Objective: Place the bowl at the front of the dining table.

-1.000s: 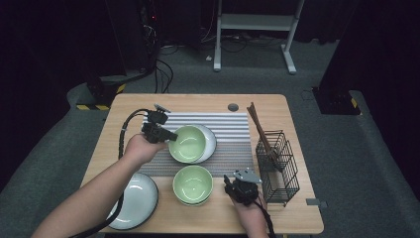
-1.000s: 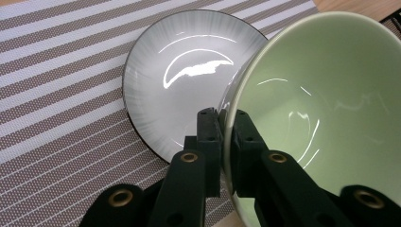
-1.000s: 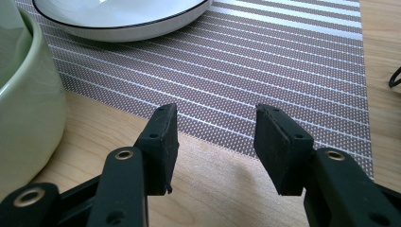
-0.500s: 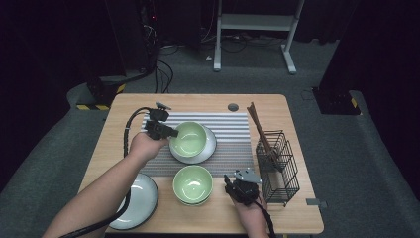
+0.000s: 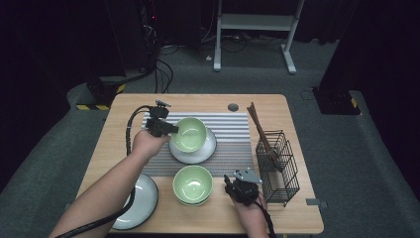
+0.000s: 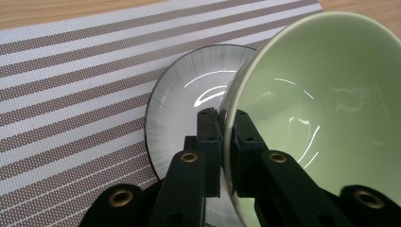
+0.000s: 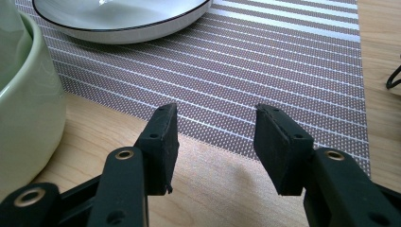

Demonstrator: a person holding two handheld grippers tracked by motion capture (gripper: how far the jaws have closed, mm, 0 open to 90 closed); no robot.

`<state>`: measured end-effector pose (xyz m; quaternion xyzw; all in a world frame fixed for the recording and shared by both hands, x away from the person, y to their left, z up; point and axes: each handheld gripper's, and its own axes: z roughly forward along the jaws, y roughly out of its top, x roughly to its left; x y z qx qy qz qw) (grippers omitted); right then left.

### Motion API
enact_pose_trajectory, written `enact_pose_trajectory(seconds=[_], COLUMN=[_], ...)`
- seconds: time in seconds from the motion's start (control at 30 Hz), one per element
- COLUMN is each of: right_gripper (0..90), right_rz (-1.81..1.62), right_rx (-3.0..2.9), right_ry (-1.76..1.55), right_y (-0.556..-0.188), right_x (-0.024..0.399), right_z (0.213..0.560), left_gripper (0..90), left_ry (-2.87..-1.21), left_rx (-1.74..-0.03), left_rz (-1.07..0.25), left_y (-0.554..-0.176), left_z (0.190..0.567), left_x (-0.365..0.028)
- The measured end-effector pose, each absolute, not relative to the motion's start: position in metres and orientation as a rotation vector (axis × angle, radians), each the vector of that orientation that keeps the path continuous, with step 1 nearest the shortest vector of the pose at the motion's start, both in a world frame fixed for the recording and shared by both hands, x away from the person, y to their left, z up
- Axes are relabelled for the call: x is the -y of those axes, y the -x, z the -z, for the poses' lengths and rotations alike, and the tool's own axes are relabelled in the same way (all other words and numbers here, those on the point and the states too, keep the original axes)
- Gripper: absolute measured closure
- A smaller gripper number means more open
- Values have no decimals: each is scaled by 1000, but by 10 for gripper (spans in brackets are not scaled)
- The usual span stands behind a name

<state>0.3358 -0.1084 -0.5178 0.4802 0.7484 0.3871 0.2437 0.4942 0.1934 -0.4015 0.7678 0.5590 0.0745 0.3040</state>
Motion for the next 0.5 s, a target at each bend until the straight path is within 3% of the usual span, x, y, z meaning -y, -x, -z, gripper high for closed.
enact_pose_trajectory(seconds=[0.5], right_gripper=[504], right_rz=[-1058], right_rx=[-2045], right_ry=[-1309], right_y=[-336], right_x=[109], right_z=[518], left_gripper=[842], left_ry=[-2039], left_rx=[-1500], left_rz=[-199], left_y=[-499], left_z=[409], left_x=[-192])
